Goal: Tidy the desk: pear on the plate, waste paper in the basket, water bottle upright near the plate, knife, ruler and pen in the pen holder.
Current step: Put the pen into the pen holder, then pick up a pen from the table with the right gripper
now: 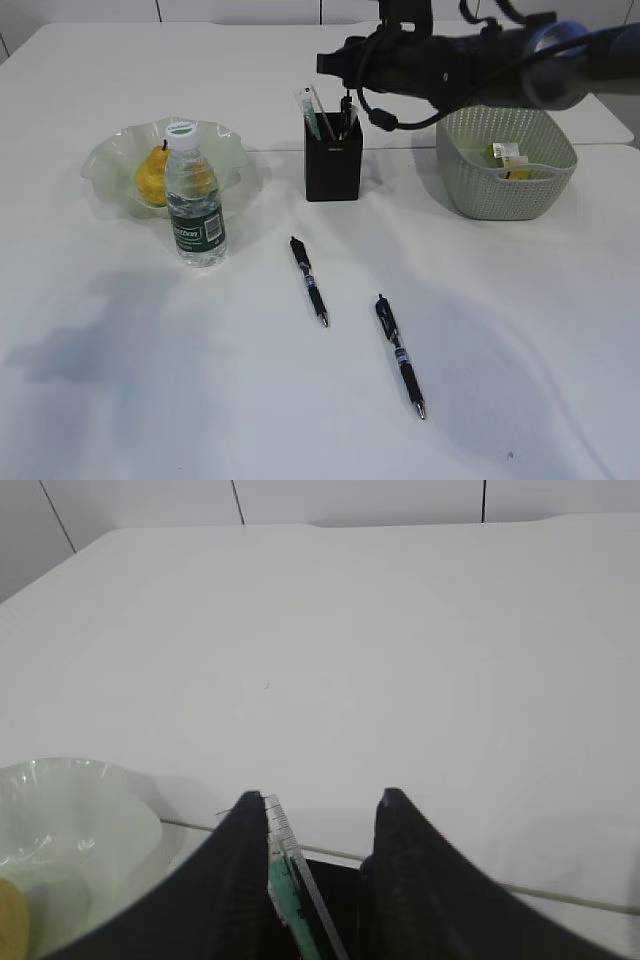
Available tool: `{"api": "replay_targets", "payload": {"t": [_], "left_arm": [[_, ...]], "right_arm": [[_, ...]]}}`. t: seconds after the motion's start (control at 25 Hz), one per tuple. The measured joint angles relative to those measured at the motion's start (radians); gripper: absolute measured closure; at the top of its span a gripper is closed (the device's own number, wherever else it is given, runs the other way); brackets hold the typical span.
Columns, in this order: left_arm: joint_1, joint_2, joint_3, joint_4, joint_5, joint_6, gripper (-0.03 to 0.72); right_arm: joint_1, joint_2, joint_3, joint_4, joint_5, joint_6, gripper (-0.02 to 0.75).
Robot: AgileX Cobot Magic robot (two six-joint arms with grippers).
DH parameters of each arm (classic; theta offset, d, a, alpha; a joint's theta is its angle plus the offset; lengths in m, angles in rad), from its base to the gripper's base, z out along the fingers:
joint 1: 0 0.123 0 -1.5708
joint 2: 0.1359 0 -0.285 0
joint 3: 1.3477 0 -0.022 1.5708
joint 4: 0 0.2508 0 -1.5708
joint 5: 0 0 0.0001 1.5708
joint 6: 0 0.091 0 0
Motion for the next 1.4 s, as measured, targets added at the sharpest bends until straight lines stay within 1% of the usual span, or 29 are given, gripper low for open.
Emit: {"api": "replay_targets", "payload": {"t": [0.08,0.48,0.72,0.84,1.0,1.2,1.28,1.4], "left_arm": [[0.0,0.0,0.0,0.0,0.0,0.0,0.286],[0.0,0.0,0.0,0.009,0.0,0.0,0.286],[0.0,0.0,0.0,0.009,0.006,0.0,0.286],[0.0,0.0,0.0,0.009,0.012,0.0,0.286],[0.0,0.0,0.0,0.009,0.016,0.0,0.286],[0.0,0.0,0.0,0.005,0.017,0.0,0.286],[0.0,0.0,0.0,0.005,0.017,0.0,0.286],[0.0,0.0,0.0,0.003,0.017,0.0,0.286]], "right_arm": [[0.0,-0.054,0.0,-0.004,0.084,0.002,0.468],[0.0,-0.253,-0.002,-0.006,0.604,0.002,0.467],[0.0,-0.324,-0.002,0.026,0.93,0.001,0.467],[0.0,-0.335,-0.002,0.063,1.062,0.001,0.467],[0.027,-0.335,-0.002,0.08,1.183,0.012,0.466],[0.091,-0.319,-0.004,0.047,1.26,0.063,0.466],[0.097,-0.286,-0.004,0.047,1.294,0.068,0.466],[0.098,-0.226,-0.004,0.043,1.298,0.069,0.466]]}}
